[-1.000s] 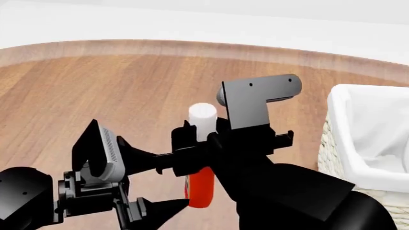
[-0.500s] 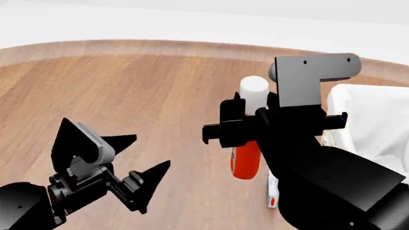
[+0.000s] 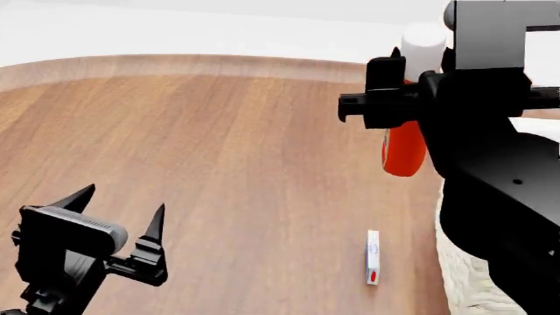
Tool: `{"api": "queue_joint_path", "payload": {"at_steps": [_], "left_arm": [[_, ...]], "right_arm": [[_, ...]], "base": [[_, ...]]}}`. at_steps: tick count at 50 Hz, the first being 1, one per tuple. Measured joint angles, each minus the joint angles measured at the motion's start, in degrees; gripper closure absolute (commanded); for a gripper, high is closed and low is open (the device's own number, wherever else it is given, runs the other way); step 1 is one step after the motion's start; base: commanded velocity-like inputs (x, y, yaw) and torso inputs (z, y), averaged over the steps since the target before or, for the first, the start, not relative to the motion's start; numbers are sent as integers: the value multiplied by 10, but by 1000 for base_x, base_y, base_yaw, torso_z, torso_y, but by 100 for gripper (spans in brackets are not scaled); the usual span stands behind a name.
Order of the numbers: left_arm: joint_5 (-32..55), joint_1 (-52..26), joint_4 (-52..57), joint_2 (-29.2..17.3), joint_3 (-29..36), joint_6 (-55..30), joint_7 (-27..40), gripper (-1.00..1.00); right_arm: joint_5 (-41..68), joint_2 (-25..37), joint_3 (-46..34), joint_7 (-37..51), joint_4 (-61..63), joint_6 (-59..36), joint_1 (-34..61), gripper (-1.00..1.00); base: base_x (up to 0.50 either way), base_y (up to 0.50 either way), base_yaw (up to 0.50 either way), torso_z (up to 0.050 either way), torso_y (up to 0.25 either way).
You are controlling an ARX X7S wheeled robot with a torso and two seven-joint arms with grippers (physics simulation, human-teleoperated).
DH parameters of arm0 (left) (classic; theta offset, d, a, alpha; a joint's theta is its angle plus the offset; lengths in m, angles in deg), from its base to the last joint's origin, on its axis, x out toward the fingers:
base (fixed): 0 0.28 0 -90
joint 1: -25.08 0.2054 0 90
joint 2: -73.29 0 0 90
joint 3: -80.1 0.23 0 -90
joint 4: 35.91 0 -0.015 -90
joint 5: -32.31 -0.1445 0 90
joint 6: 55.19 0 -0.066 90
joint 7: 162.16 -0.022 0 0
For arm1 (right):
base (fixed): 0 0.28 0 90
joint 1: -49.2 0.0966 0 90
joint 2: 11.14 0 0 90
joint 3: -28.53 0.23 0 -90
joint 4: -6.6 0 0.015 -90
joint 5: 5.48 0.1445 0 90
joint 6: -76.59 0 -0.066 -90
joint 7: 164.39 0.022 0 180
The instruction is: Pick up the ketchup, and put it in the basket.
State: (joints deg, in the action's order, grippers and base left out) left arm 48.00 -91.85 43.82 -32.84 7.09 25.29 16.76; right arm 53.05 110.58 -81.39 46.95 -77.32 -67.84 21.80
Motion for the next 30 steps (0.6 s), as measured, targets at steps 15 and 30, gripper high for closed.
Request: {"api": "queue_joint_path", "payload": {"at_steps": [15, 30], "left_arm": [[9, 85, 119, -21, -29, -1, 61, -100], [34, 137, 210, -41, -51, -15, 84, -100]], "right_arm": [[-34, 30, 4, -14, -62, -3, 84, 100], [-82, 49, -10, -37, -130, 25, 109, 100]], "base": [[0, 0, 0, 0, 0], [0, 0, 0, 0, 0]]}}
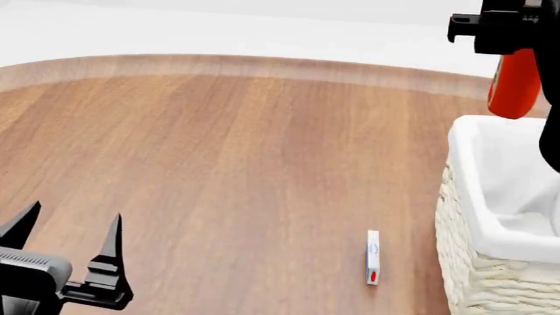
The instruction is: Pick up the ketchup, and put it in the basket.
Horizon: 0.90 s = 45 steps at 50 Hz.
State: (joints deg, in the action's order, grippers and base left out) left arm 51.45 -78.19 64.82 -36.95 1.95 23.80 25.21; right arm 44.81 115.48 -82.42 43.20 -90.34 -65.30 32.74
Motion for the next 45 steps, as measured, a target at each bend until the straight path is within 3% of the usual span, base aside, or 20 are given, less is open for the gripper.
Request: {"api": "queue_joint_path", "payload": {"at_steps": [45], "left_arm": [[13, 69, 39, -25, -15, 45, -4, -100]], "right_arm": [[-133, -69, -55, -100, -351, 213, 9, 100]], "base": [[0, 0, 0, 0, 0]]}}
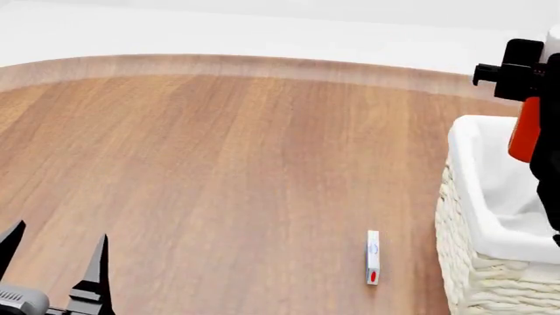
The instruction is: Pick up the ketchup, and put it in the basket.
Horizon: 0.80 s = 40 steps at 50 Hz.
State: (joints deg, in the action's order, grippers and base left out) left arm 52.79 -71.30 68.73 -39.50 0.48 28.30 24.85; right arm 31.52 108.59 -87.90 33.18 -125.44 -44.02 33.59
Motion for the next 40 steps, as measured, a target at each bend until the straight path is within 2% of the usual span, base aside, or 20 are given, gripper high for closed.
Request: {"api": "queue_joint_path", "payload": {"at_steps": [40], "left_arm": [[14, 23, -12, -7, -6, 24, -8, -100]], "right_arm": [[-28, -48, 8, -46, -211, 128, 1, 100]], "base": [[0, 0, 0, 0, 1]]}}
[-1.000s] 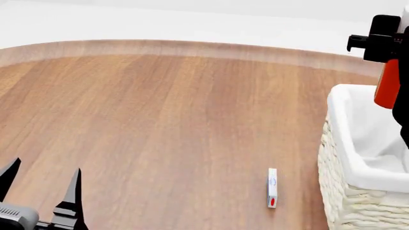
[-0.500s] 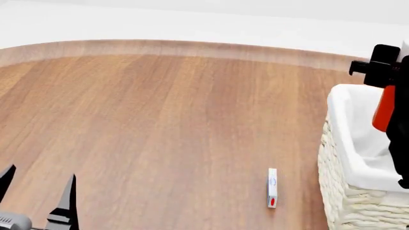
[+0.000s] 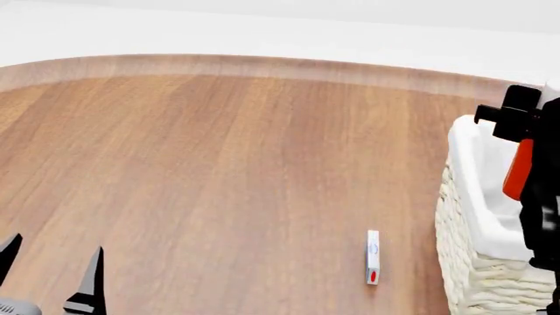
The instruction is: Pick up the ketchup, and put it in the basket.
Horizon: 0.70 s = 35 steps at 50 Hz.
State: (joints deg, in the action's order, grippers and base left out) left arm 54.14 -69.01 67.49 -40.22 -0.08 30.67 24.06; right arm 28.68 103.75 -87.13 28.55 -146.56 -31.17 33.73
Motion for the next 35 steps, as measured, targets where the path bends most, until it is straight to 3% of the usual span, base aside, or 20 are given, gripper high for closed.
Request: {"api": "queue_joint_path", "payload": {"at_steps": [35], "left_arm": [[8, 10, -11, -2, -1, 15, -4, -100]], "right_arm": [[-1, -21, 30, -25, -96, 68, -10, 100]], "base": [[0, 0, 0, 0, 1]]}}
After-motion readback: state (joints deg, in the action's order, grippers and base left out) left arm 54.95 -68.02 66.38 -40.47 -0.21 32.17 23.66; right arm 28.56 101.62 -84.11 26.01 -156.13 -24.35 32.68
